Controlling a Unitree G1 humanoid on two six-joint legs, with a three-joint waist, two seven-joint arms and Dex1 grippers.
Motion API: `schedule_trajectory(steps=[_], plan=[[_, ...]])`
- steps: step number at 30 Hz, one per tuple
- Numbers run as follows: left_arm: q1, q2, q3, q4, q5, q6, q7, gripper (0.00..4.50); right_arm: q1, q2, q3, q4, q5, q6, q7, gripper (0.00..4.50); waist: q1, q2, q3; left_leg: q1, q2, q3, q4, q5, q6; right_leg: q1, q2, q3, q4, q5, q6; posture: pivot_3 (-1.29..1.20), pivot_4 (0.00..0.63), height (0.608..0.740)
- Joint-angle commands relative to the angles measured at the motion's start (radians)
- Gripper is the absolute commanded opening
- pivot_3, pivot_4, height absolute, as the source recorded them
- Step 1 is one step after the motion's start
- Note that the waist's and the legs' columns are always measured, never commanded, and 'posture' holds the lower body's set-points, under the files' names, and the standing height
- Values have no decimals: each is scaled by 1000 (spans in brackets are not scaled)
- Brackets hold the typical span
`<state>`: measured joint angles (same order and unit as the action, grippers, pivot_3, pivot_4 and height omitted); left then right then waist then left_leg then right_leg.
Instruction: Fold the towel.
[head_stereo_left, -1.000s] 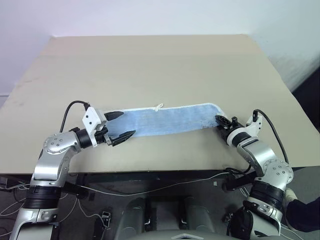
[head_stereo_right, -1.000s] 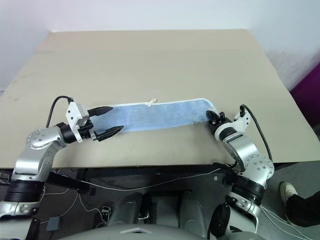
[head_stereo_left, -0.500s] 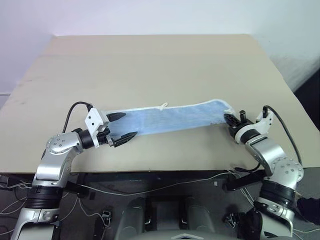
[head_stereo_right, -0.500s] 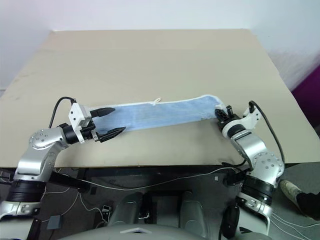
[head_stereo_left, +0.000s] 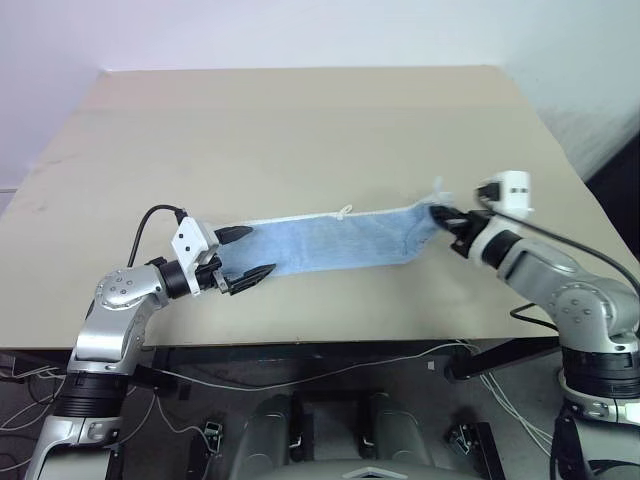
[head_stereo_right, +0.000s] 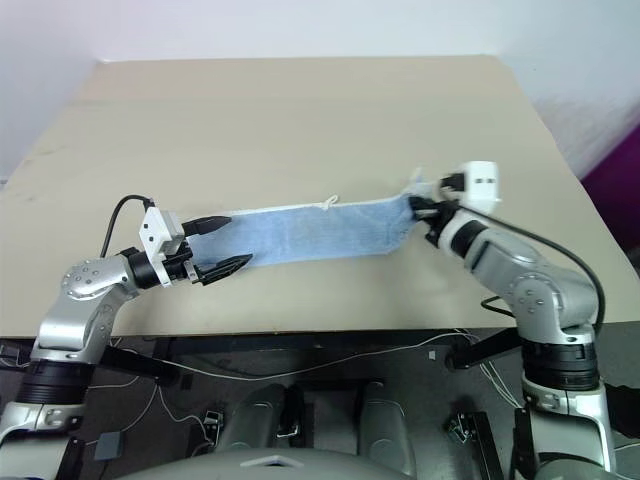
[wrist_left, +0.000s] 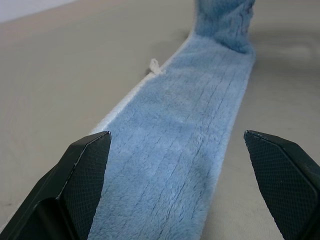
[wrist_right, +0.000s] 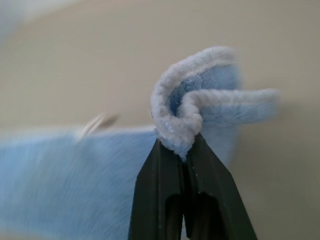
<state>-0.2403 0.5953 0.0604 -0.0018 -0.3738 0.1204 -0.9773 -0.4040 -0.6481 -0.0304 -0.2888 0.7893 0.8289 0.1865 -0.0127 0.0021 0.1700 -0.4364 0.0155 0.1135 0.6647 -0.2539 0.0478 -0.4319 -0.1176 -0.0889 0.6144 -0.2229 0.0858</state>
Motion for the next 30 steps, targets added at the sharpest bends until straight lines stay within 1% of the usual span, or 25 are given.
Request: schedule_trajectory(steps=[1,3,5,8,14,18,19,20,21,24,29,30], plan=[[-2,-5,6,-24,0,-15,7,4478,-39,-47,218,-73,-214,-71,108,27,2,0,0,-1,0,0,0,0,0,0,0,0,0,0,0,0,150,740],[-2,-9,4,-25,1,-14,9,4478,-48,-37,273,-69,-273,-89,140,27,2,-1,0,-2,0,-1,1,0,0,-2,0,-1,0,0,0,0,150,740],[-1,-13,2,-28,3,-13,11,4478,-63,-5,312,-44,-324,-99,152,27,3,-1,0,-6,0,-1,2,0,0,-4,0,-1,0,0,0,0,150,740],[3,-15,2,-37,0,-10,16,4478,-80,45,381,2,-416,-116,161,27,1,-1,0,-6,-1,-1,3,0,0,-5,1,-2,1,0,0,0,150,740],[24,-13,7,-55,-5,-5,26,4478,-72,106,392,19,-493,-116,196,27,2,-1,0,-6,-1,-1,3,0,0,-4,1,-2,1,0,0,0,150,740],[31,-15,5,-64,-6,-1,33,4478,-61,133,379,13,-508,-106,225,27,1,-1,0,-6,-1,-1,3,0,0,-4,1,-2,1,0,0,0,150,740],[32,-16,4,-66,-6,0,34,4478,-58,139,371,10,-507,-102,231,464,1,-1,0,-6,-1,-1,3,1,0,-4,2,-3,1,0,1,0,150,740],[33,-17,4,-66,-7,0,35,4478,-57,144,365,9,-508,-100,236,670,1,-1,0,-6,-1,-1,3,1,0,-4,2,-3,1,0,1,0,150,740],[35,-18,4,-68,-8,3,37,4478,-54,147,352,2,-499,-96,244,973,1,-1,0,-6,-1,-1,3,1,0,-4,2,-3,1,0,1,0,150,740],[57,-27,6,-89,-22,19,49,4478,-39,145,291,-33,-461,-84,274,1995,1,-1,0,-6,-1,-1,3,1,0,-4,2,-3,1,0,1,0,150,740],[126,-53,30,-169,-75,65,86,4478,22,86,162,-131,-410,-125,356,3679,3,-1,0,-6,-1,-2,3,0,0,-4,1,-3,1,1,1,0,150,740],[140,-60,38,-185,-89,78,98,4478,36,72,136,-145,-401,-137,374,3679,2,-1,0,-6,-1,-2,3,0,0,-3,1,-3,1,1,1,0,150,740]])
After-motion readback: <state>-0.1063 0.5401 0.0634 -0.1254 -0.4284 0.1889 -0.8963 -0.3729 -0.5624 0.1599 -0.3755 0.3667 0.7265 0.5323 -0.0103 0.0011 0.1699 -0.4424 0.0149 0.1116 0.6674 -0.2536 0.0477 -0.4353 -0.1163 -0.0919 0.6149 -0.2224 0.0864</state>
